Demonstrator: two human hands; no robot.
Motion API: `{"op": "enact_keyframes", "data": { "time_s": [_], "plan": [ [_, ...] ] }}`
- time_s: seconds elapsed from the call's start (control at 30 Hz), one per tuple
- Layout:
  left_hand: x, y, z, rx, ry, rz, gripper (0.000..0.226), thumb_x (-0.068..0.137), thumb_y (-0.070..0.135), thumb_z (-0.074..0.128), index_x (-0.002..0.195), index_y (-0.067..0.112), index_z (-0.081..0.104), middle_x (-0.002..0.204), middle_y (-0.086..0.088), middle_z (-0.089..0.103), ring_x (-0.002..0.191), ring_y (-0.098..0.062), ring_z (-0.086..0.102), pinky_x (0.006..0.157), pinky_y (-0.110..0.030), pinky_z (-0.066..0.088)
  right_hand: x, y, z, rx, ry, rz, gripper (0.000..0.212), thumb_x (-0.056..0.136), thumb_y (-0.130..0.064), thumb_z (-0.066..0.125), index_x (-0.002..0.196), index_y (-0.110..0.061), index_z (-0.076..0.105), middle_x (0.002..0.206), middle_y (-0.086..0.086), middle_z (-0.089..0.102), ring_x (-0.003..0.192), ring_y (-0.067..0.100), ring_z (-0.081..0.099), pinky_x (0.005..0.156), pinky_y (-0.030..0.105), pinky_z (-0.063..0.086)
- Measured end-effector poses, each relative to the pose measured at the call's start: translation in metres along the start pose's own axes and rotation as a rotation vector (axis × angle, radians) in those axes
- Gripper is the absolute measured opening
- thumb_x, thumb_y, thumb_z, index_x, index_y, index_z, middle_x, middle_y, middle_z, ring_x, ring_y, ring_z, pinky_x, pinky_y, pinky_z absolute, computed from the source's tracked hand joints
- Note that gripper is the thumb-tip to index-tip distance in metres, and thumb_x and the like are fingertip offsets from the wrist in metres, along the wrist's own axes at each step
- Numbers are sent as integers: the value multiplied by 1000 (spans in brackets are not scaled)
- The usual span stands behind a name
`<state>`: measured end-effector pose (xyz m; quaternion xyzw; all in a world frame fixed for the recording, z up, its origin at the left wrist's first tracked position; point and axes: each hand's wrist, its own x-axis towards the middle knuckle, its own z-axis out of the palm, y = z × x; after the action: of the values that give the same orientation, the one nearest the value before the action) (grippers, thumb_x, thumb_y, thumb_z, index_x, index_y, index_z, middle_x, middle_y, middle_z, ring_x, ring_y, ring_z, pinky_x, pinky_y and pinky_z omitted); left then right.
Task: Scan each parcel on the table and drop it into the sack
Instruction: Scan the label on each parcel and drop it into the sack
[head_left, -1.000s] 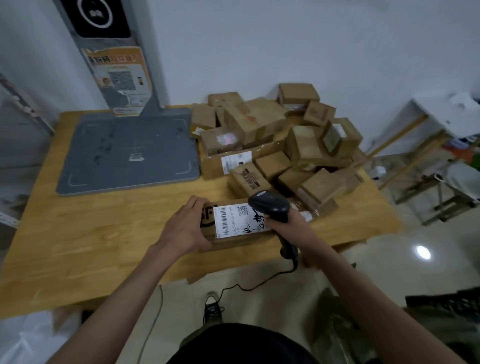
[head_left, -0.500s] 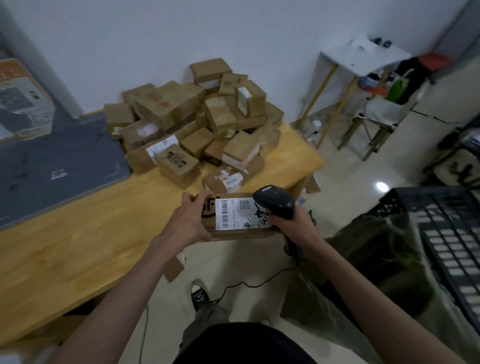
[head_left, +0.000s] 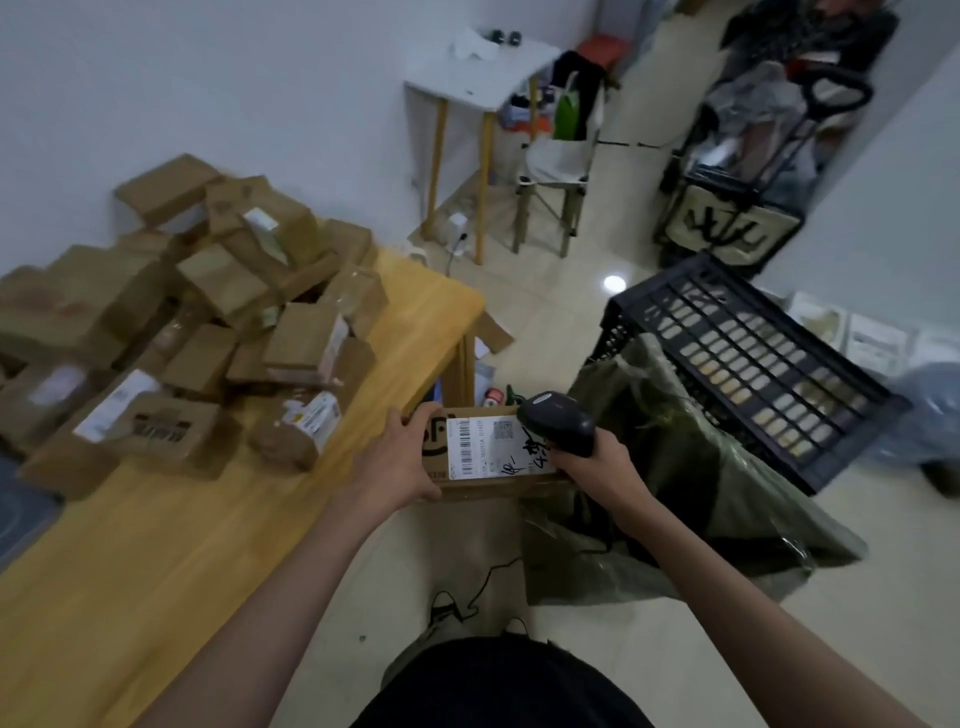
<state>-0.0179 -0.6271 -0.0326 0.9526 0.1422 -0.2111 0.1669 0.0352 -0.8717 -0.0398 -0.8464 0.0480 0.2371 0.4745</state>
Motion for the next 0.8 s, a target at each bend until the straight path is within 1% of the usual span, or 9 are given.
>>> {"op": "enact_keyframes", "data": {
  "time_s": [0.13, 0.2, 0.3, 0.4, 0.47, 0.53, 0.67, 0.73, 0.8],
  "plan": [
    [29, 34, 11, 88, -37, 132, 111, 64, 32, 89, 148, 39, 17, 138, -4, 34, 114, -29, 56, 83, -41, 55, -1, 29, -19, 49, 120, 83, 19, 88, -11, 69, 107, -15, 68, 101, 4, 72, 95, 20, 68, 84, 36, 56],
    [42, 55, 20, 125, -78, 191, 110, 65, 32, 89, 148, 39, 18, 138, -5, 34, 115, -30, 56, 89, -42, 54, -3, 48, -30, 73, 169, 147, 20, 88, -12, 69, 107, -14, 68, 100, 4, 72, 94, 19, 67, 83, 37, 56],
    [59, 90, 32, 164, -140, 262, 110, 65, 32, 89, 149, 38, 17, 139, -5, 33, 117, -31, 56, 90, -44, 51, -6, 72, -47, 102, 226, 206, 17, 88, -16, 69, 105, -15, 68, 99, 3, 72, 90, 18, 66, 75, 32, 53],
    [76, 122, 44, 218, -169, 323, 111, 66, 35, 88, 150, 38, 16, 143, -5, 32, 119, -33, 55, 91, -46, 49, -4, 92, -66, 108, 265, 270, 17, 88, -17, 68, 105, -13, 68, 97, 6, 71, 90, 23, 67, 74, 37, 55],
    [88, 145, 55, 237, -186, 352, 112, 66, 34, 88, 151, 38, 16, 145, -5, 32, 119, -34, 55, 91, -45, 50, -1, 101, -80, 100, 276, 303, 16, 88, -16, 67, 104, -11, 68, 95, 5, 70, 90, 23, 67, 78, 41, 56],
    [100, 167, 69, 209, -235, 369, 115, 67, 29, 89, 152, 39, 13, 147, -6, 30, 121, -34, 53, 93, -45, 50, 3, 111, -94, 90, 274, 331, 15, 88, -14, 67, 103, -11, 67, 92, 3, 69, 91, 23, 66, 79, 40, 54],
    [122, 201, 97, 133, -386, 386, 128, 68, 16, 88, 153, 45, -2, 162, -6, 11, 139, -36, 36, 105, -50, 46, 13, 131, -114, 46, 249, 385, 19, 84, -11, 69, 102, -5, 68, 93, 10, 70, 89, 24, 64, 71, 33, 46],
    [127, 211, 106, 153, -432, 388, 127, 70, 14, 87, 154, 45, -3, 165, -5, 3, 142, -38, 32, 106, -50, 45, 19, 136, -121, 33, 220, 395, 19, 85, -11, 70, 102, -4, 67, 93, 11, 70, 88, 24, 64, 72, 33, 46],
    [130, 217, 109, 180, -450, 391, 123, 71, 14, 86, 155, 43, 1, 164, -6, 3, 142, -38, 32, 106, -49, 45, 25, 139, -128, 34, 190, 385, 14, 85, -12, 70, 99, -7, 67, 91, 11, 70, 84, 25, 64, 73, 37, 50]
  ]
}}
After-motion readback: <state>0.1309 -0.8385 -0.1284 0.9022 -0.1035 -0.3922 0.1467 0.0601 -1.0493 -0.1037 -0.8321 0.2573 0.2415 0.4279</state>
